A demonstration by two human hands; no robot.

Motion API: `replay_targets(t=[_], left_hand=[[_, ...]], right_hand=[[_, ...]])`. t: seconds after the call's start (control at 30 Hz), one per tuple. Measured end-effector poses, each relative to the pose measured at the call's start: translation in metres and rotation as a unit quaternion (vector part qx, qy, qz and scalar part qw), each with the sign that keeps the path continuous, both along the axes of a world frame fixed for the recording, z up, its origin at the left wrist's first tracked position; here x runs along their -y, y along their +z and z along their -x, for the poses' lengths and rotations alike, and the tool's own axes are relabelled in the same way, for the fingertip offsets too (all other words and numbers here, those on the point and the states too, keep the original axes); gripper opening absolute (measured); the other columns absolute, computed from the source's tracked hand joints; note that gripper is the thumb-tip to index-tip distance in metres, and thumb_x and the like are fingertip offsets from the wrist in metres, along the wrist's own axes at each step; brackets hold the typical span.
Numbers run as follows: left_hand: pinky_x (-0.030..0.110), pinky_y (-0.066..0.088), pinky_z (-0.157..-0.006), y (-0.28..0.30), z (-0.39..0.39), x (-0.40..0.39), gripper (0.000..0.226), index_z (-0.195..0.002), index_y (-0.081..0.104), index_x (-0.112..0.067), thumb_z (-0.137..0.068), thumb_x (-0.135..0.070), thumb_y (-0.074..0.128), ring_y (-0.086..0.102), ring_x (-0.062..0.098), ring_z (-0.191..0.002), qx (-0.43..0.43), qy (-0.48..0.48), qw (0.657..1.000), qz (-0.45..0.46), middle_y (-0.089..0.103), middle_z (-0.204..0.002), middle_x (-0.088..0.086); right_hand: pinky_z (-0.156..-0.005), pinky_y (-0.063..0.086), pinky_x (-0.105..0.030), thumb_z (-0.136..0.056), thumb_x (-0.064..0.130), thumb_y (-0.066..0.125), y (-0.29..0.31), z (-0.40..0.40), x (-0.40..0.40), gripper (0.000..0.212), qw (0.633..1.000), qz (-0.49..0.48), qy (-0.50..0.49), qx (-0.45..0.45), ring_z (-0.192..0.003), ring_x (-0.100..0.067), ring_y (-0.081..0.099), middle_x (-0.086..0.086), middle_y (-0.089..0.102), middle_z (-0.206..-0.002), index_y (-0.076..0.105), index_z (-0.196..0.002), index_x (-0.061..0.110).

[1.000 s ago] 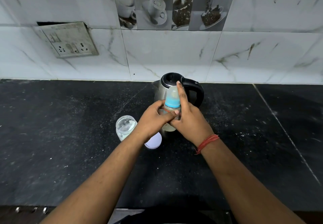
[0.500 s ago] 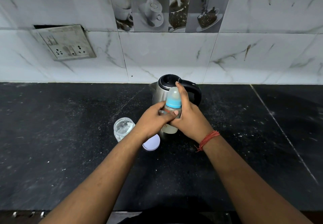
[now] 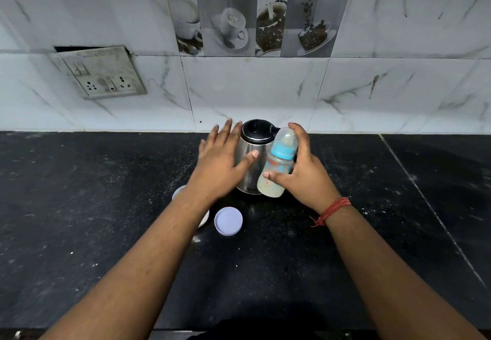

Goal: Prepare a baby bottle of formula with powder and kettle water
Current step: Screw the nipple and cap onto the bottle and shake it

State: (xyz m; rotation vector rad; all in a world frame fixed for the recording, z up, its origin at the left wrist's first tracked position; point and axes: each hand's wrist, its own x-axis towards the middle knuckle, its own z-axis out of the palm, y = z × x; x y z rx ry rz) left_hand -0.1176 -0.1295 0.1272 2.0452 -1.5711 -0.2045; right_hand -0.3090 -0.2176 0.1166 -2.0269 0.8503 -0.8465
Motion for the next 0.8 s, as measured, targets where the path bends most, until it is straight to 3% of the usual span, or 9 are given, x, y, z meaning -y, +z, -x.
replay_targets(t=[0.13, 0.3, 0.4, 0.47, 0.53, 0.7, 0.8], left_hand=[[0.063, 0.0, -0.125, -0.002, -0.018, 0.002, 0.091, -0.164, 0.0, -0.037, -0.086, -0.082, 0.014, -0.012, 0.029, -0.16, 0.086, 0.023, 0.996, -0.013, -0.009, -0.174, -0.003], [0.066, -0.003, -0.123, -0.005, -0.025, 0.004, 0.092, -0.163, -0.006, -0.038, -0.086, -0.085, 0.009, -0.02, 0.031, -0.158, 0.12, 0.039, 0.992, -0.014, -0.017, -0.173, -0.002], [0.067, -0.004, -0.121, -0.006, -0.025, 0.006, 0.092, -0.163, -0.007, -0.038, -0.087, -0.086, 0.01, -0.021, 0.032, -0.158, 0.147, 0.044, 0.988, -0.017, -0.018, -0.173, 0.0], [0.068, -0.005, -0.121, -0.005, -0.026, 0.007, 0.091, -0.162, -0.009, -0.038, -0.087, -0.086, 0.009, -0.022, 0.033, -0.157, 0.154, 0.045, 0.987, -0.02, -0.019, -0.172, 0.0], [0.068, -0.006, -0.121, -0.006, -0.026, 0.009, 0.091, -0.162, -0.009, -0.038, -0.088, -0.086, 0.009, -0.023, 0.033, -0.157, 0.158, 0.046, 0.986, -0.02, -0.02, -0.172, 0.0], [0.069, -0.006, -0.121, -0.008, -0.028, 0.011, 0.091, -0.162, -0.011, -0.038, -0.087, -0.086, 0.007, -0.025, 0.033, -0.156, 0.154, 0.049, 0.986, -0.026, -0.02, -0.172, 0.001], [0.07, -0.005, -0.122, -0.009, -0.027, 0.012, 0.093, -0.162, -0.013, -0.038, -0.085, -0.089, 0.003, -0.026, 0.032, -0.156, 0.154, 0.045, 0.987, -0.027, -0.021, -0.172, 0.0]], right_hand=[[-0.092, 0.058, -0.039, -0.071, 0.028, 0.089, 0.007, 0.012, 0.015, 0.104, 0.998, -0.055, 0.017, 0.034, -0.094, -0.012, 0.074, 0.009, 0.069, -0.113, 0.021, -0.143, 0.058], [-0.08, 0.061, -0.028, -0.076, 0.009, 0.086, 0.023, 0.029, 0.034, 0.102, 0.983, -0.111, 0.02, 0.144, -0.097, -0.016, 0.075, -0.002, 0.067, -0.116, 0.025, -0.144, 0.054], [-0.084, 0.062, -0.041, -0.079, 0.008, 0.082, 0.021, 0.028, 0.035, 0.098, 0.955, -0.108, -0.088, 0.261, -0.106, -0.018, 0.072, -0.008, 0.065, -0.124, 0.023, -0.143, 0.055], [-0.082, 0.062, -0.045, -0.08, 0.006, 0.081, 0.012, 0.022, 0.03, 0.099, 0.961, -0.119, -0.088, 0.234, -0.104, -0.017, 0.072, -0.003, 0.069, -0.119, 0.022, -0.144, 0.053], [-0.081, 0.062, -0.043, -0.077, 0.005, 0.082, 0.003, 0.02, 0.027, 0.1, 0.973, -0.147, -0.02, 0.179, -0.101, -0.018, 0.073, 0.002, 0.071, -0.111, 0.027, -0.143, 0.054], [-0.07, 0.063, -0.048, -0.078, 0.018, 0.083, 0.016, 0.019, 0.035, 0.096, 0.919, -0.185, -0.143, 0.316, -0.105, -0.019, 0.072, -0.008, 0.06, -0.126, 0.022, -0.144, 0.051], [-0.067, 0.063, -0.041, -0.081, 0.009, 0.082, 0.015, 0.012, 0.03, 0.097, 0.962, -0.174, -0.073, 0.197, -0.098, -0.017, 0.074, -0.005, 0.065, -0.118, 0.024, -0.144, 0.056]])
